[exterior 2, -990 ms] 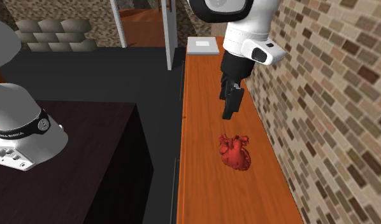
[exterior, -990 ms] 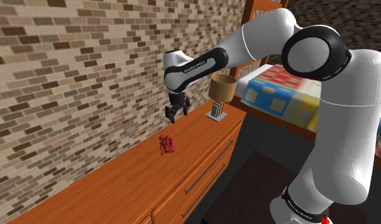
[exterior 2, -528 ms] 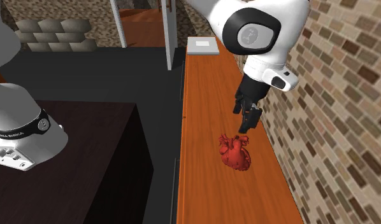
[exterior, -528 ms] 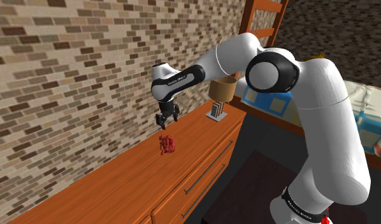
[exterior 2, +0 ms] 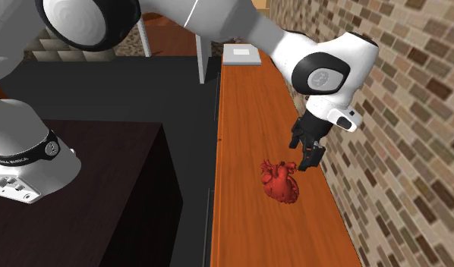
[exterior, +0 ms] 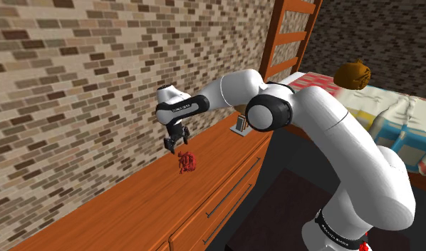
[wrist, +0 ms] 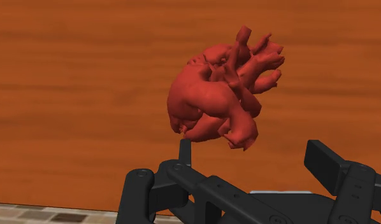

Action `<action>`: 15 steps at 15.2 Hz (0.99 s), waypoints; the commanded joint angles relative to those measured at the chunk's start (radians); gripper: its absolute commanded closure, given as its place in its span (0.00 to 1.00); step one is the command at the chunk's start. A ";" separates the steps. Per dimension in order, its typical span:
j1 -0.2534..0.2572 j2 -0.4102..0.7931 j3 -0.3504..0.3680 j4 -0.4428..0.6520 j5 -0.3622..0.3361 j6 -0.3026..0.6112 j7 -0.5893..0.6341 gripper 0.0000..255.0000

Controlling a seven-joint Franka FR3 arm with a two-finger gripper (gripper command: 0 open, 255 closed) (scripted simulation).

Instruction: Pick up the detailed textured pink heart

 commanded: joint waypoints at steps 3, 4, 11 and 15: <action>0.001 0.047 -0.001 0.028 -0.001 0.019 0.000 0.00; 0.001 0.057 -0.002 0.031 -0.002 0.026 0.000 0.00; 0.001 0.074 -0.002 0.041 -0.002 0.033 0.000 1.00; 0.001 0.075 -0.002 0.042 -0.002 0.032 0.000 1.00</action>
